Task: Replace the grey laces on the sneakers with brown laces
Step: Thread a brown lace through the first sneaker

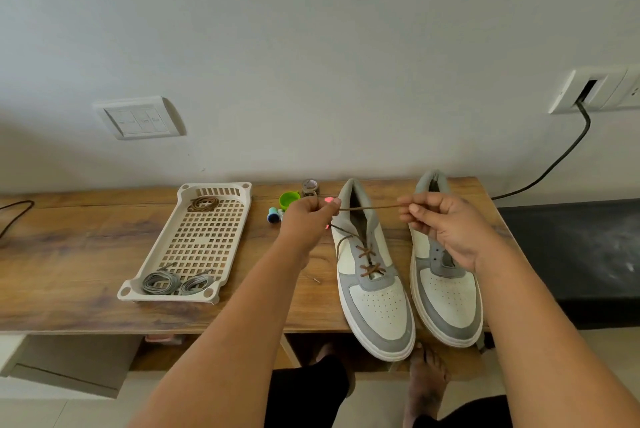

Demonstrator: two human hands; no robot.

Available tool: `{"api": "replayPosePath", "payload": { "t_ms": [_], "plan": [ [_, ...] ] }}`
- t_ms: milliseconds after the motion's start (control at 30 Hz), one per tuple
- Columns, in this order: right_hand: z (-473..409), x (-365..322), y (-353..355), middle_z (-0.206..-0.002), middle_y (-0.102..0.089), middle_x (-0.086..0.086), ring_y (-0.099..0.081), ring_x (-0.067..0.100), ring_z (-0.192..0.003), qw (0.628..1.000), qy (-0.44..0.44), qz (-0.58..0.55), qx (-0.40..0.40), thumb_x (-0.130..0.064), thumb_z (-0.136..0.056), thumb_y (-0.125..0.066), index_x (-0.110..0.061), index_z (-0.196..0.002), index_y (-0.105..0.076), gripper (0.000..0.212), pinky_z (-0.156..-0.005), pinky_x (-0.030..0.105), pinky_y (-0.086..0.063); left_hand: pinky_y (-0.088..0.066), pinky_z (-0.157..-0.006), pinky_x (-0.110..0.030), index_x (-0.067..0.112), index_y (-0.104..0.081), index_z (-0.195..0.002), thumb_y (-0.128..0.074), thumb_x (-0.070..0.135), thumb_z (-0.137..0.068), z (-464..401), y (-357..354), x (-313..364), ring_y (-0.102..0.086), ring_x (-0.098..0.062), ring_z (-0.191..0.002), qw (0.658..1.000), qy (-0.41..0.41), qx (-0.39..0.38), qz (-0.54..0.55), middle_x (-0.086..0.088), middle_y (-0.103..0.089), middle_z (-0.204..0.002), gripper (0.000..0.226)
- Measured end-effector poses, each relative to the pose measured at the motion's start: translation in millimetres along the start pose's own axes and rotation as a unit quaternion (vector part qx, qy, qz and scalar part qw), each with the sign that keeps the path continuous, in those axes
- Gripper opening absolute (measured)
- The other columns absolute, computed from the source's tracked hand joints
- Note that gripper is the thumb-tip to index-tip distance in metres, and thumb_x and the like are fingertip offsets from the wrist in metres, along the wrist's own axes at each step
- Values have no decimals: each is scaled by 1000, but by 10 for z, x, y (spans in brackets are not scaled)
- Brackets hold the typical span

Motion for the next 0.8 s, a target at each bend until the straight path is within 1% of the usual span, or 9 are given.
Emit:
{"api": "replayPosePath", "payload": {
  "t_ms": [100, 200, 267, 367, 433, 500, 633, 733, 800],
  "plan": [
    [-35, 14, -50, -90, -74, 4, -72, 11, -86, 998, 18, 53, 23, 4, -95, -54, -12, -98, -63, 19, -70, 17, -56, -39, -65, -17, 15, -68, -92, -69, 29, -90, -6, -1, 111, -54, -8, -78, 963, -120, 56, -233, 7, -63, -85, 14],
    [-46, -23, -181, -84, -75, 0, -72, 5, -80, 985, 65, 160, 20, -3, -87, -68, -13, -92, -65, 12, -68, 12, -53, -41, -83, -19, 17, -69, -111, -65, 26, -93, 104, -174, 291, -55, -9, -102, 931, -252, 37, -263, 7, -64, -107, 20],
    [-36, -63, -289, -80, -75, -4, -71, 3, -79, 968, 112, 225, 10, -8, -80, -78, -21, -84, -72, 15, -73, 14, -53, -41, -84, -13, 15, -66, -120, -58, 24, -99, 163, -319, 301, -56, -5, -104, 958, -226, -35, -170, 5, -67, -112, 25],
    [-10, -128, -342, -80, -75, -7, -70, 0, -79, 962, 158, 221, 26, -8, -76, -81, -21, -83, -76, 16, -74, 12, -52, -43, -69, -24, 13, -67, -103, -48, 28, -103, 204, -457, 221, -55, -10, -77, 978, -146, -112, -94, 2, -64, -85, 24],
    [-15, -147, -319, -83, -76, -5, -71, 5, -83, 965, 162, 203, 39, -10, -79, -79, -21, -87, -77, 15, -78, 18, -55, -35, -56, -24, 14, -64, -88, -47, 31, -104, 229, -466, 192, -42, -9, -59, 977, -142, -121, -106, 1, -52, -66, 29],
    [-15, -155, -283, -88, -76, -7, -71, 7, -88, 968, 158, 190, 43, -11, -83, -75, -31, -88, -75, 21, -83, 24, -56, -30, -50, -22, 13, -65, -86, -49, 33, -103, 217, -433, 197, -36, -10, -54, 977, -151, -101, -112, -2, -45, -63, 31],
    [-30, -119, -257, -89, -76, -1, -72, 14, -89, 975, 137, 172, 35, -6, -89, -69, -30, -93, -71, 25, -86, 35, -58, -38, -57, -27, 9, -66, -92, -53, 35, -101, 190, -401, 217, -45, -15, -60, 980, -140, -85, -109, -4, -56, -71, 30],
    [-56, -109, -267, -86, -76, -4, -72, 8, -85, 959, 156, 233, 44, -16, -85, -75, -20, -99, -63, 18, -81, 28, -57, -55, -74, -28, 12, -68, -98, -57, 33, -99, 188, -415, 183, -68, -12, -78, 982, -129, -92, -100, 4, -73, -86, 24],
    [-51, -135, -289, -78, -75, -5, -70, 5, -77, 954, 166, 244, 47, -20, -80, -80, -15, -92, -65, 19, -74, 21, -55, -55, -71, -22, 7, -69, -99, -60, 21, -98, 170, -431, 143, -68, -8, -72, 989, -91, -114, -10, 0, -73, -82, 17]
  ]
}}
Point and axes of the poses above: each hand's wrist, its own z-axis away from the middle knuckle, its own y-axis out of the back of the hand, x = y × z, the point moved 5 cm from there along -z, towards the middle knuckle
